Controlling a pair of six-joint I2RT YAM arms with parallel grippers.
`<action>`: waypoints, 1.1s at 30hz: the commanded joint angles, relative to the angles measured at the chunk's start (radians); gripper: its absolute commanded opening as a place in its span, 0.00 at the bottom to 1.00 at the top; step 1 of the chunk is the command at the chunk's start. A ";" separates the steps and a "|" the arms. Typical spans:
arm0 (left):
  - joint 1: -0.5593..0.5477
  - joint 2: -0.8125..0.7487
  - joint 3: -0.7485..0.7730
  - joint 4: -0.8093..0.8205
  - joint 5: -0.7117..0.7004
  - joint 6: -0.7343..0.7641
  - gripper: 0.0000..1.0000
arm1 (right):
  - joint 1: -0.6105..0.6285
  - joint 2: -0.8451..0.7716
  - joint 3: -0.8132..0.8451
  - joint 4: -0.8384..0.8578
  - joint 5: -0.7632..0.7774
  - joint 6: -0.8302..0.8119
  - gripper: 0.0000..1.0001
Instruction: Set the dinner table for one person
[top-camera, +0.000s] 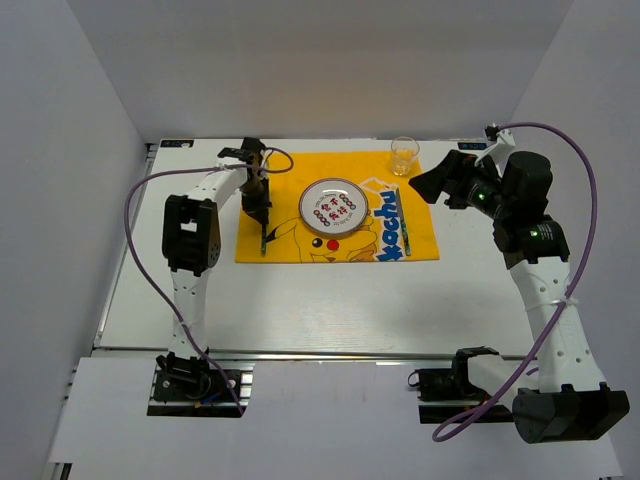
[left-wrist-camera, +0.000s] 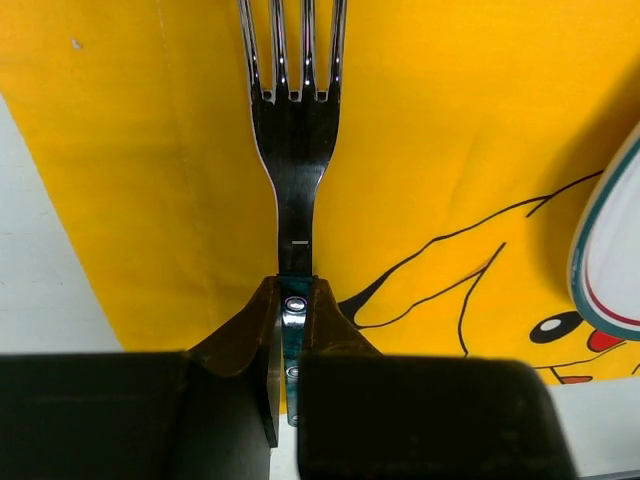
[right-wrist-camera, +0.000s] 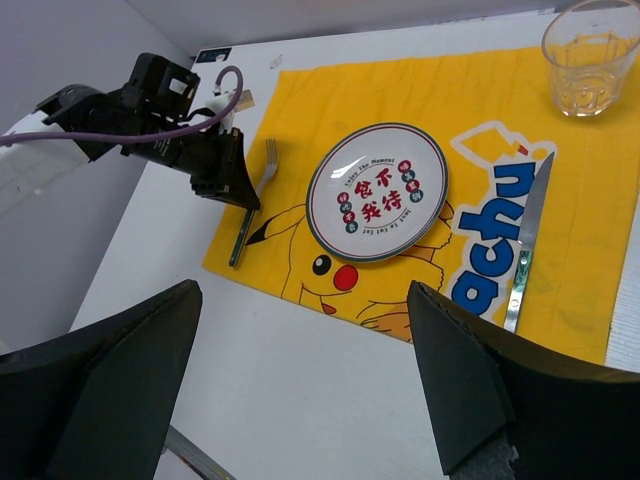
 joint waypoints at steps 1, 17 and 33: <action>-0.009 -0.008 0.051 -0.007 -0.005 0.018 0.00 | -0.002 -0.007 0.001 0.007 -0.020 -0.028 0.89; -0.028 0.087 0.142 -0.034 -0.008 0.038 0.00 | -0.001 0.001 0.003 0.000 -0.020 -0.048 0.89; -0.055 -0.033 0.098 -0.057 -0.057 0.021 0.66 | -0.002 0.010 0.020 -0.004 -0.017 -0.039 0.89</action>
